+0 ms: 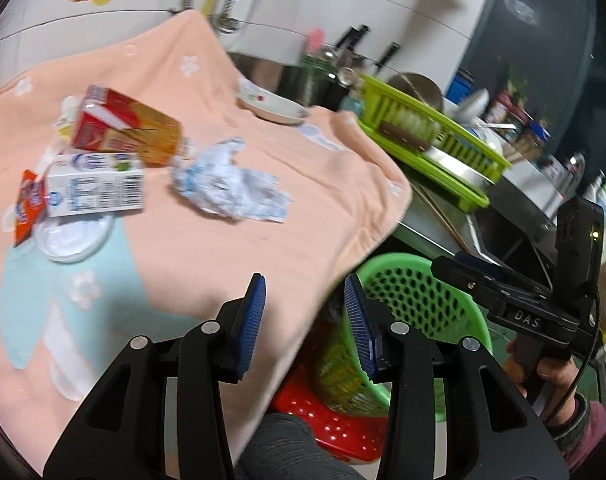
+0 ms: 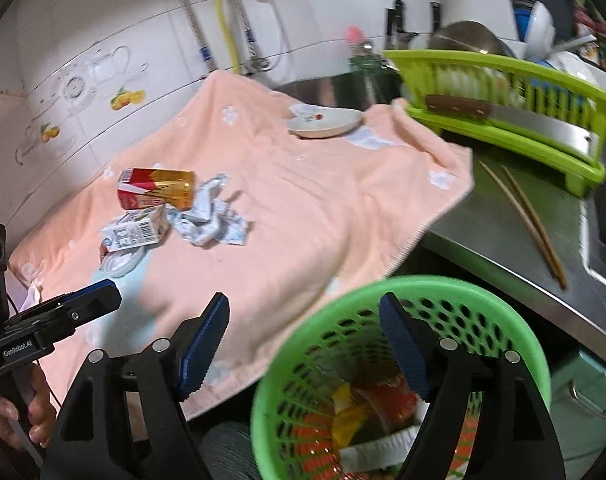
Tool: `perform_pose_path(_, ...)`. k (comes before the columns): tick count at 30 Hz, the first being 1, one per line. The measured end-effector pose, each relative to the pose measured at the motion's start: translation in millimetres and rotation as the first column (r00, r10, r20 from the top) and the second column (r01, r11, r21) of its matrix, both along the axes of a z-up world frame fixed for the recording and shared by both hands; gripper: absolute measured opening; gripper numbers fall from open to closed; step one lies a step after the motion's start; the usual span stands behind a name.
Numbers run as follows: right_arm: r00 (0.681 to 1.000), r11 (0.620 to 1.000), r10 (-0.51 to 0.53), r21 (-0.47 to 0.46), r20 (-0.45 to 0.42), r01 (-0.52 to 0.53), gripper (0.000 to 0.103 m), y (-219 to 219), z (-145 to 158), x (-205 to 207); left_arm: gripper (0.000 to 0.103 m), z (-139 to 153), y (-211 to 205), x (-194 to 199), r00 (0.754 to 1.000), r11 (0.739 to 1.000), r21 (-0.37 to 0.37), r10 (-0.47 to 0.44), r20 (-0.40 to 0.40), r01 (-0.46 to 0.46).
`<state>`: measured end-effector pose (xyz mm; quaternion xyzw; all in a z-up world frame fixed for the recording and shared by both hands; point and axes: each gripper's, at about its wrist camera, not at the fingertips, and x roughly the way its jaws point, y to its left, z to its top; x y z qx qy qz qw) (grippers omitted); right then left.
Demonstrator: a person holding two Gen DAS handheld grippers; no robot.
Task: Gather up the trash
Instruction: 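Move both grippers back over the towel toward the crumpled white plastic bag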
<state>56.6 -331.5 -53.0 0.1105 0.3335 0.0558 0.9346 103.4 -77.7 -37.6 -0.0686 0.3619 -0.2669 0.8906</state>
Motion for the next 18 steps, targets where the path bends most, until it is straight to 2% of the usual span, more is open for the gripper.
perform_pose_path(9,0.993,0.992,0.117,-0.038,0.017,-0.116,0.079,45,12,35,0.048,6,43,17,0.994,0.995,-0.005,0.105,0.013,-0.104)
perform_pose_path(18,0.972,0.970,0.232,-0.073,0.023,-0.230,0.085,87,18,74,0.053,13,79,29,0.980,0.981,0.012,0.195,0.034,-0.196)
